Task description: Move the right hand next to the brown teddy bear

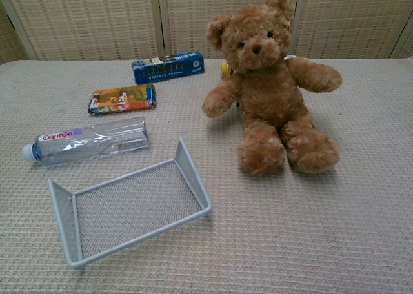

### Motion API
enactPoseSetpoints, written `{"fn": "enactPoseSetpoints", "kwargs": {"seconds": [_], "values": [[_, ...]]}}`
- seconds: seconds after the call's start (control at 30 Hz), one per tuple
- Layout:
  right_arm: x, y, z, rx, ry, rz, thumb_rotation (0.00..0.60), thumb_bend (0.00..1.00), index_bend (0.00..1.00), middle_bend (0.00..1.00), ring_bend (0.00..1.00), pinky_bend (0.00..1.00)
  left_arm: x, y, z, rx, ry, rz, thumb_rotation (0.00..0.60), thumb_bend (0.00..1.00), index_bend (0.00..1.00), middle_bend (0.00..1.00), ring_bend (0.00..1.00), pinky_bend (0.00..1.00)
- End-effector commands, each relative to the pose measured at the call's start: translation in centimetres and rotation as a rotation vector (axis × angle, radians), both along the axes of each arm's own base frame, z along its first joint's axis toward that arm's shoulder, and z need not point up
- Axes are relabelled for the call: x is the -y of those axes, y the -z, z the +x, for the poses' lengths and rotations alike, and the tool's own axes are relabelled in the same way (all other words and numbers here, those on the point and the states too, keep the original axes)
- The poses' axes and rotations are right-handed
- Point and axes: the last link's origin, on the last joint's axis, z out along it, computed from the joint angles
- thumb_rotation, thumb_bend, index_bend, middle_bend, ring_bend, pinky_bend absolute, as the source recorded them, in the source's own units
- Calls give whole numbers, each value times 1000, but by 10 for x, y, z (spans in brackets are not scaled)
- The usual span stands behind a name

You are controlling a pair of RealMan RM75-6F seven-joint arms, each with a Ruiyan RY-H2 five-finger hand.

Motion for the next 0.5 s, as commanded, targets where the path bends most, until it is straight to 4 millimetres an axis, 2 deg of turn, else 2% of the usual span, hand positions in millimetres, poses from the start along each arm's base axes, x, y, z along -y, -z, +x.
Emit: {"fn": "enactPoseSetpoints", "kwargs": {"seconds": [0.03, 0.27, 0.37, 0.5], "values": [[-4, -2, 0, 7, -6, -17, 600, 121, 0, 0, 0, 205, -1, 1, 2, 5, 12, -5, 600, 386, 305, 379, 396, 655], [-1, -2, 1, 36, -20, -51, 600, 121, 0, 0, 0, 205, -4, 3, 2, 13, 28, -23, 600, 387, 306, 380, 396, 655], [13, 4, 3, 56, -54, -95, 600, 121, 3, 0, 0, 207, -8, 5, 0, 21, 24, -32, 600, 386, 306, 380, 396, 655], [39, 14, 3, 43, -81, -148, 600, 122, 54, 6, 0, 207, -13, 5, -4, 33, 6, -40, 600, 386, 306, 380, 397, 656]]}}
